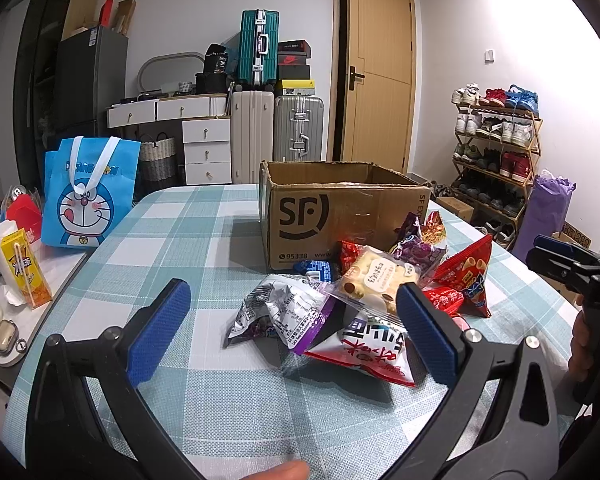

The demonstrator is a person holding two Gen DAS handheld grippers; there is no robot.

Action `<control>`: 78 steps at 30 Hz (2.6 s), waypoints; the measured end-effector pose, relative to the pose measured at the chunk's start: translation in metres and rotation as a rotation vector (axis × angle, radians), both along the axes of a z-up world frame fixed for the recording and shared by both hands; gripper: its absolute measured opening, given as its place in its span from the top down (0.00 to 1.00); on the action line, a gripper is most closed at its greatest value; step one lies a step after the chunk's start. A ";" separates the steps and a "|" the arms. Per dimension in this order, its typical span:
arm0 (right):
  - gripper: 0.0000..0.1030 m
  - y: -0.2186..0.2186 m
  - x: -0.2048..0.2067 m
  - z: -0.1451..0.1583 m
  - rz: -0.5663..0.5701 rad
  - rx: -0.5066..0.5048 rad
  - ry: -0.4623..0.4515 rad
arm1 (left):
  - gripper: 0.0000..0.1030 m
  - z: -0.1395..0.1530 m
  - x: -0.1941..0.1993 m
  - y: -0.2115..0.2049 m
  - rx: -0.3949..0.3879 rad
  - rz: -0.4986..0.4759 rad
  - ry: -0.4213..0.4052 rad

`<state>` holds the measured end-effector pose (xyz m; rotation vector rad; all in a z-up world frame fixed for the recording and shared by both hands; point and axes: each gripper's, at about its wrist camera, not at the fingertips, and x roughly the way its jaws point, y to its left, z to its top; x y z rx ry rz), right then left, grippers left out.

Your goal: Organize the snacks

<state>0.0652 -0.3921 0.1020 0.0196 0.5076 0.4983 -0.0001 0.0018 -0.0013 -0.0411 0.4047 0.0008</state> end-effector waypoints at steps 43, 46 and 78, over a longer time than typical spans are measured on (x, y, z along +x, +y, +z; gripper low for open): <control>0.00 0.002 0.024 -0.006 0.001 -0.021 0.110 | 0.00 0.001 0.005 -0.002 0.006 0.000 0.036; 0.00 0.006 0.034 -0.002 0.001 -0.053 0.143 | 0.00 0.000 0.011 -0.005 0.006 -0.001 0.074; 0.20 0.024 0.092 -0.054 0.065 -0.156 0.351 | 0.01 -0.021 0.109 -0.058 0.086 -0.260 0.314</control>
